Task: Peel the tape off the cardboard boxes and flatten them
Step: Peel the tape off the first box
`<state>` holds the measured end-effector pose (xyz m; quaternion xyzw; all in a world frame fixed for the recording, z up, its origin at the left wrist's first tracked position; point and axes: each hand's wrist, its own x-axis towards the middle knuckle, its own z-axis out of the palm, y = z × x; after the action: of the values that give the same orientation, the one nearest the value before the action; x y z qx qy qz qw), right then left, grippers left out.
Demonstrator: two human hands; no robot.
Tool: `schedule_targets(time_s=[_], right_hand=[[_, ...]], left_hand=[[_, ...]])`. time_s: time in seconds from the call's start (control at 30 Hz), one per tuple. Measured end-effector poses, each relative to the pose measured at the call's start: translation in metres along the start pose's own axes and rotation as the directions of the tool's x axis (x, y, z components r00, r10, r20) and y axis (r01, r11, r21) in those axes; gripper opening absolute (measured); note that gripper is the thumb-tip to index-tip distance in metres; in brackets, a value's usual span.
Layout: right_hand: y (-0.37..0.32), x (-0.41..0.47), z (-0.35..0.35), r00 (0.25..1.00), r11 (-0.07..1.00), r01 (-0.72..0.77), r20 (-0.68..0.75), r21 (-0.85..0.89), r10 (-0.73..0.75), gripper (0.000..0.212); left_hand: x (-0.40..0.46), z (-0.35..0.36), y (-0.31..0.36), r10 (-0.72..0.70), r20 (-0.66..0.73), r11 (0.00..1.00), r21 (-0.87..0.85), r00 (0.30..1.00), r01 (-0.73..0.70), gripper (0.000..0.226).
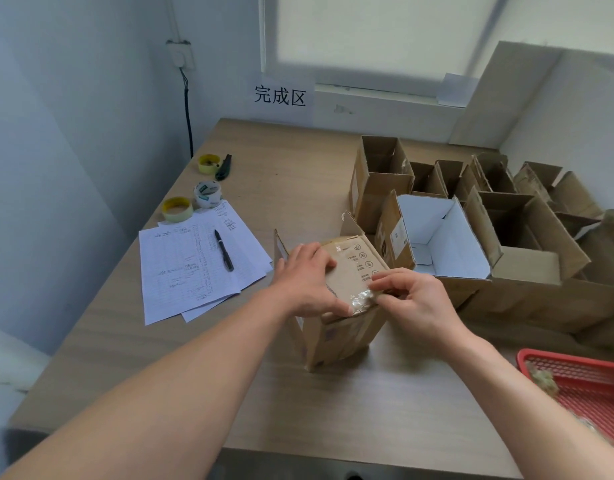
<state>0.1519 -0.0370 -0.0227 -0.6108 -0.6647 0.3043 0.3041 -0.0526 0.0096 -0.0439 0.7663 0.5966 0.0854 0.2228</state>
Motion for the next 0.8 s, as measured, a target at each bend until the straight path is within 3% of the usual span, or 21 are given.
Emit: schedule_targets(time_s=[0.1,0.27,0.37,0.47,0.63,0.8], right_hand=[[0.003,0.003,-0.002,0.999,0.998,-0.031,-0.025,0.063,0.033,0.005],[0.008,0.003,0.005,0.99,0.996,0.047,-0.132,-0.078,-0.057,0.017],[0.008,0.001,0.008,0.977,0.968,0.155,-0.114,-0.196,-0.179,0.024],[0.007,-0.003,0.012,0.965,0.921,0.217,-0.075,-0.323,-0.253,0.044],[0.006,-0.007,0.015,0.986,0.907,0.133,-0.038,-0.401,-0.162,0.03],[0.006,-0.009,0.013,0.996,0.947,0.073,-0.029,-0.312,-0.086,0.018]], left_hand=[[0.001,-0.001,0.003,-0.007,0.0,1.0,-0.015,1.0,0.007,0.092],[-0.001,-0.002,0.003,-0.008,0.018,1.0,-0.026,1.0,0.008,0.094],[-0.002,-0.003,0.004,-0.009,0.016,1.0,-0.027,1.0,0.009,0.093],[-0.003,-0.003,0.004,-0.01,0.012,0.999,-0.032,1.0,0.011,0.092],[-0.002,-0.003,0.002,-0.012,0.013,0.999,-0.032,1.0,0.012,0.092],[0.0,-0.003,0.002,-0.011,0.022,0.999,-0.037,1.0,0.012,0.093]])
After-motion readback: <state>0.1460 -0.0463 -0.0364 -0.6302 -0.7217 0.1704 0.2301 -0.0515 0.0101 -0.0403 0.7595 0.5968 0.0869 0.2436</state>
